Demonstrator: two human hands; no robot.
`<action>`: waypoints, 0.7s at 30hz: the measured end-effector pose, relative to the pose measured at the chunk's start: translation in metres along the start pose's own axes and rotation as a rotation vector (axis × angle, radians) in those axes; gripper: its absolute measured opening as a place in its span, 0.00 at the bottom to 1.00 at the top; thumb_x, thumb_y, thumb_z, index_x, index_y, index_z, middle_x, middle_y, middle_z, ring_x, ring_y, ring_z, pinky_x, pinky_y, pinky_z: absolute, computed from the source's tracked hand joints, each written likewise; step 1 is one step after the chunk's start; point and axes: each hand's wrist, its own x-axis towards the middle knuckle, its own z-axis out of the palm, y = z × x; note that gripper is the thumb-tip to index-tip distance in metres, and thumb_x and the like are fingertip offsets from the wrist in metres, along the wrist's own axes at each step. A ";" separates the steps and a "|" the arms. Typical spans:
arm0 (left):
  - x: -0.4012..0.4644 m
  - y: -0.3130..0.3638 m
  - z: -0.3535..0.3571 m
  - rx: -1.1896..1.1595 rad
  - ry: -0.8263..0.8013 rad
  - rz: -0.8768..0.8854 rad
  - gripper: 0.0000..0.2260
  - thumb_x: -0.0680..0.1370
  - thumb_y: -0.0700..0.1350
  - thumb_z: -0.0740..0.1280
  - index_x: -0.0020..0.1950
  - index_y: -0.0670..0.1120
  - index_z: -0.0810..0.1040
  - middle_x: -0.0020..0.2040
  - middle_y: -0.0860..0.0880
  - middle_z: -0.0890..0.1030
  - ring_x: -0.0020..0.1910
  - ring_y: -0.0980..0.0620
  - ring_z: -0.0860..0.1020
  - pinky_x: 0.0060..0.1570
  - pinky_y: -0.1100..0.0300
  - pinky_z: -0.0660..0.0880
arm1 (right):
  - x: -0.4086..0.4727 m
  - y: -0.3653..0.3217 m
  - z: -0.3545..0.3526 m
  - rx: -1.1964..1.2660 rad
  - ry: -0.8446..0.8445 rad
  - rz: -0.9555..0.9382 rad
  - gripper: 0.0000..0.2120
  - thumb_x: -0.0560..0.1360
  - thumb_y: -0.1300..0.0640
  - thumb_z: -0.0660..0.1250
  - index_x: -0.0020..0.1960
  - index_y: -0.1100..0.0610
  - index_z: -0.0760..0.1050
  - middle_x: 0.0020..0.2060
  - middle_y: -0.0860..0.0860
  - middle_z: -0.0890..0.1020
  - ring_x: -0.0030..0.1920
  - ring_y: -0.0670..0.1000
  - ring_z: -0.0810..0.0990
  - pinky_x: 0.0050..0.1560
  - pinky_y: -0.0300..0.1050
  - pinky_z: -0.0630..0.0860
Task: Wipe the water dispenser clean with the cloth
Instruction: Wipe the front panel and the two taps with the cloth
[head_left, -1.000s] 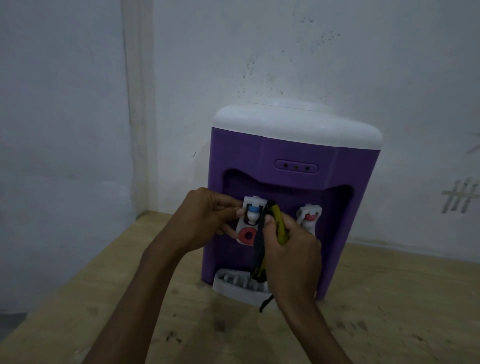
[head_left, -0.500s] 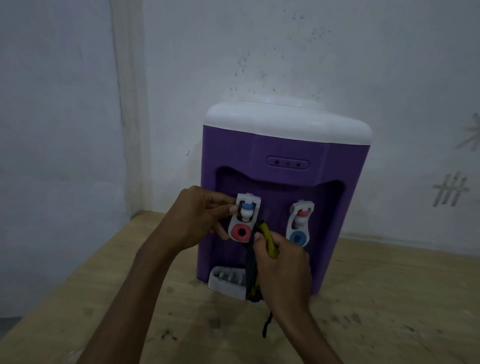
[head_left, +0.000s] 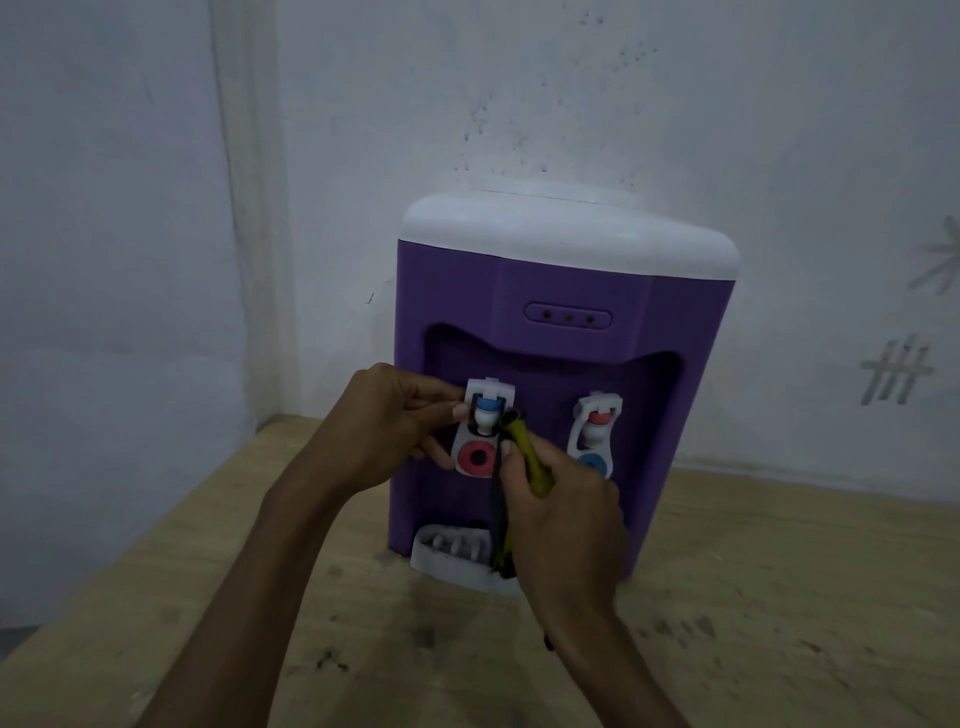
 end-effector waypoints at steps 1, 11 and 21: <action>0.000 0.000 0.000 -0.001 -0.001 -0.004 0.09 0.79 0.45 0.70 0.57 0.48 0.86 0.46 0.51 0.88 0.35 0.50 0.86 0.39 0.56 0.84 | -0.007 0.001 0.005 -0.002 0.003 -0.020 0.12 0.81 0.43 0.66 0.64 0.37 0.80 0.35 0.40 0.82 0.34 0.41 0.80 0.30 0.35 0.70; -0.001 0.001 -0.002 0.002 -0.010 0.005 0.10 0.79 0.45 0.70 0.58 0.46 0.86 0.47 0.51 0.88 0.35 0.50 0.87 0.37 0.58 0.82 | -0.014 0.027 0.014 -0.178 0.295 -0.530 0.18 0.78 0.61 0.69 0.68 0.56 0.81 0.62 0.50 0.83 0.57 0.50 0.79 0.57 0.44 0.80; -0.002 0.000 -0.002 -0.015 -0.014 0.020 0.09 0.80 0.44 0.70 0.57 0.47 0.86 0.46 0.52 0.88 0.35 0.50 0.87 0.36 0.60 0.82 | -0.021 0.032 0.018 -0.174 0.191 -0.537 0.16 0.78 0.60 0.70 0.65 0.54 0.82 0.58 0.52 0.79 0.51 0.49 0.81 0.39 0.41 0.83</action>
